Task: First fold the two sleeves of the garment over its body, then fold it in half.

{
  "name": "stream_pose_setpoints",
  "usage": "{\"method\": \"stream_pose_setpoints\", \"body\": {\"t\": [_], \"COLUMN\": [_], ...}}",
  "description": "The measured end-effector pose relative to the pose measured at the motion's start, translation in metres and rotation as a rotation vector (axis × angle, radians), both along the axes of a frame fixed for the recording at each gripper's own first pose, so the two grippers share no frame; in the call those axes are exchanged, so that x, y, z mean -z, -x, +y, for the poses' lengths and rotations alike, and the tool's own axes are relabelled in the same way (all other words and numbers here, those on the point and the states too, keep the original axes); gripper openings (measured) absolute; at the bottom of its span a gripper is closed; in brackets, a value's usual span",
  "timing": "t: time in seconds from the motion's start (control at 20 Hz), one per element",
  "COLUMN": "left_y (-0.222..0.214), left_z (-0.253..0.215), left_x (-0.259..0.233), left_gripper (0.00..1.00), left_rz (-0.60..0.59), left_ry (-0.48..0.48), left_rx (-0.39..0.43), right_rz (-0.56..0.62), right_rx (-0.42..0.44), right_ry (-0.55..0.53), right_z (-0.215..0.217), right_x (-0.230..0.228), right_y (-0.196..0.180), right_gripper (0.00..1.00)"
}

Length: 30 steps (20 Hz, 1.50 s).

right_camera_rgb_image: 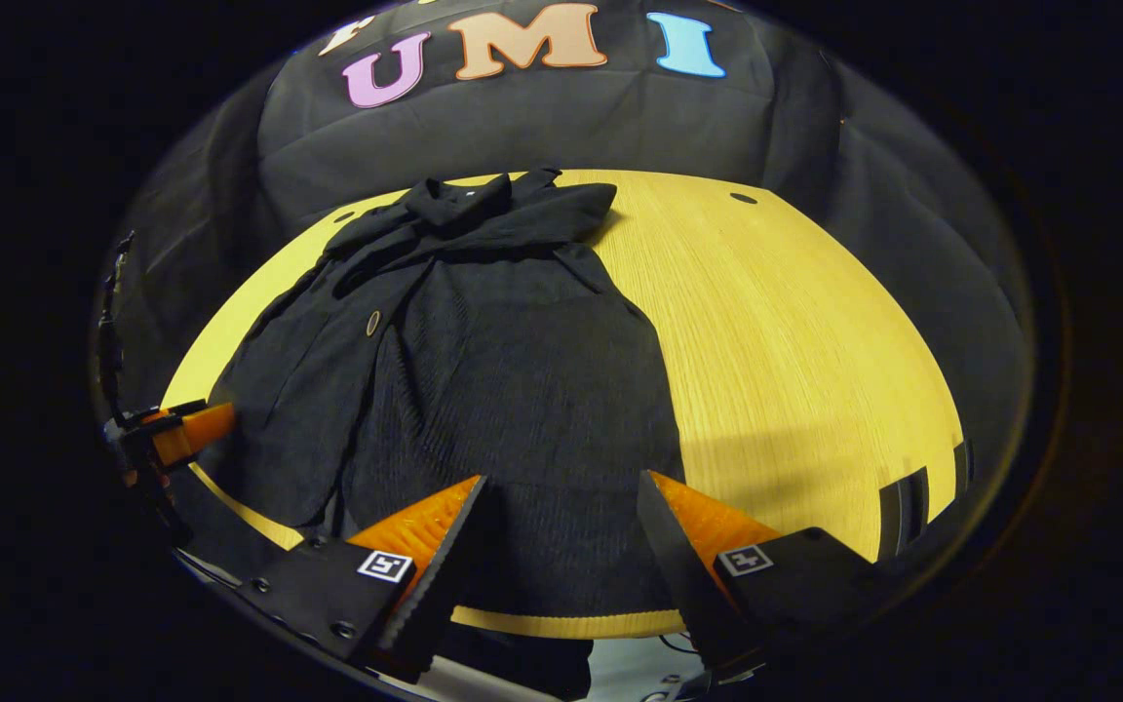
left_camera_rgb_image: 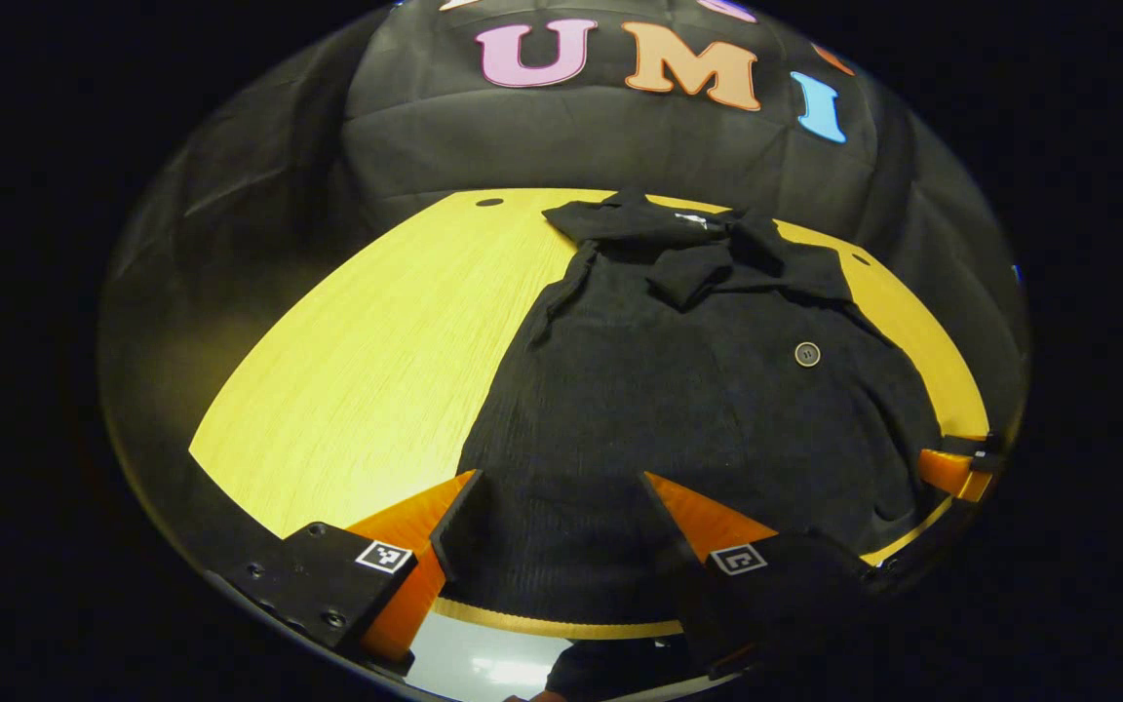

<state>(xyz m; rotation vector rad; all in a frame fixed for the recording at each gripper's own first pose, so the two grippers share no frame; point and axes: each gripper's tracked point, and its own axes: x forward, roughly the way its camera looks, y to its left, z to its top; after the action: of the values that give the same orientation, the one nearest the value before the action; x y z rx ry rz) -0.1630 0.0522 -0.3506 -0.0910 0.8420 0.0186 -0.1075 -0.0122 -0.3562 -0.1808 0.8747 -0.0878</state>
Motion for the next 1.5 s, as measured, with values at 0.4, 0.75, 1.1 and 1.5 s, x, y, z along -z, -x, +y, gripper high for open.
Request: {"method": "stream_pose_setpoints", "body": {"t": [0.4,0.75,1.1,1.5], "left_y": [-0.001,-0.004,-0.010,-0.014], "left_z": [-0.006,-0.021,-0.022,-0.021], "left_x": [0.004,0.005,0.003,0.002], "left_gripper": [0.90,0.47,0.08,0.00], "left_rz": [0.001,0.002,-0.019,0.001], "left_ry": [-0.002,0.010,0.149,0.318], "left_rx": [0.011,0.061,-0.007,-0.067], "right_rz": [0.009,0.059,0.054,0.044], "right_rx": [-0.006,-0.073,-0.024,-0.087], "right_ry": [0.010,-0.012,-0.122,-0.049], "right_z": [0.004,0.020,0.023,0.030], "right_x": [0.001,0.004,0.006,0.004], "right_y": [0.000,-0.003,-0.005,-0.009], "right_gripper": [0.94,0.46,0.15,0.03]}}
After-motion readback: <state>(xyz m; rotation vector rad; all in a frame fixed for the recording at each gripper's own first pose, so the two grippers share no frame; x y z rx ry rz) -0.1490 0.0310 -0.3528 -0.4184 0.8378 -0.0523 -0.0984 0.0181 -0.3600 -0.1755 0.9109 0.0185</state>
